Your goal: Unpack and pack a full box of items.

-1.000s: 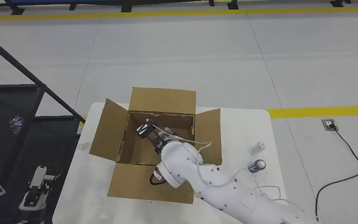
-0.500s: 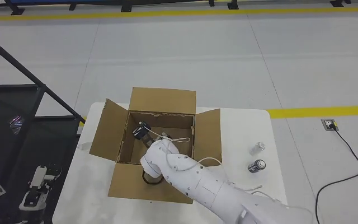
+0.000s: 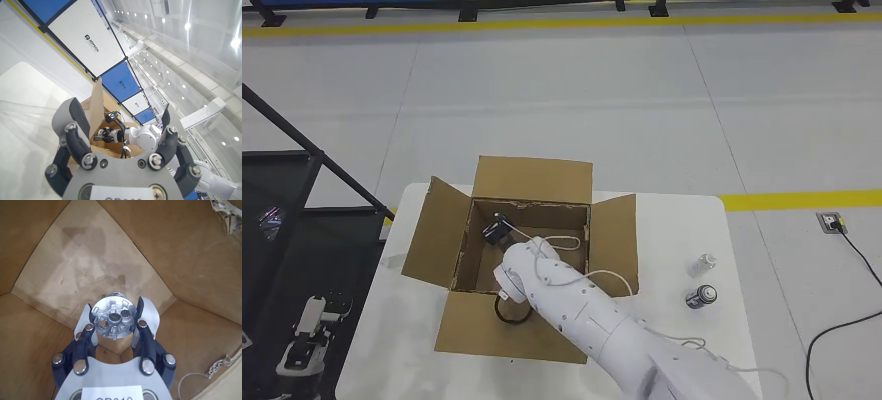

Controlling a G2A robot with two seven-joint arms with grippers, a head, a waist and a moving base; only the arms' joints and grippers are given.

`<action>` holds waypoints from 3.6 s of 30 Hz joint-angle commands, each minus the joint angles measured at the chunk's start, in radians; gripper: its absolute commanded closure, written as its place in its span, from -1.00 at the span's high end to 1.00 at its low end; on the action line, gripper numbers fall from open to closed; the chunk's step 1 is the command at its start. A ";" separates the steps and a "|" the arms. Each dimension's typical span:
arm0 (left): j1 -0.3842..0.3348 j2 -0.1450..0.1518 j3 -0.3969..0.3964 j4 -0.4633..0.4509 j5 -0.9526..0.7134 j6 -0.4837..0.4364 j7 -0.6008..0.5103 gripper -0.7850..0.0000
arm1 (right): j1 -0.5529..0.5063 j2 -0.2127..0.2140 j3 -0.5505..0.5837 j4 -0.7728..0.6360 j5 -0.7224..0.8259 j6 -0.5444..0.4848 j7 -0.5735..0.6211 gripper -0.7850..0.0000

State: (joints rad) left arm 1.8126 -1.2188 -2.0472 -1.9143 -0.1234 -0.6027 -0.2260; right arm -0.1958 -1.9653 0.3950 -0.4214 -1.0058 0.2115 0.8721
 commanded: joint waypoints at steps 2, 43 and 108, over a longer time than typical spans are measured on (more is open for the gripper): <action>0.000 0.000 0.000 0.000 0.000 0.000 0.000 1.00 | 0.008 -0.012 0.010 0.030 0.007 -0.010 -0.012 0.00; 0.000 0.000 0.000 0.000 0.000 0.000 0.000 1.00 | -0.790 0.384 0.740 -1.665 -0.419 -0.407 0.330 1.00; 0.000 0.000 0.000 0.000 0.000 0.000 0.000 1.00 | -1.002 0.548 1.194 -1.865 -0.143 -0.502 0.292 -1.00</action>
State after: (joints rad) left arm 1.8126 -1.2188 -2.0472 -1.9143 -0.1234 -0.6027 -0.2260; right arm -1.2222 -1.4163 1.6354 -2.2958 -1.1221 -0.3179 1.1784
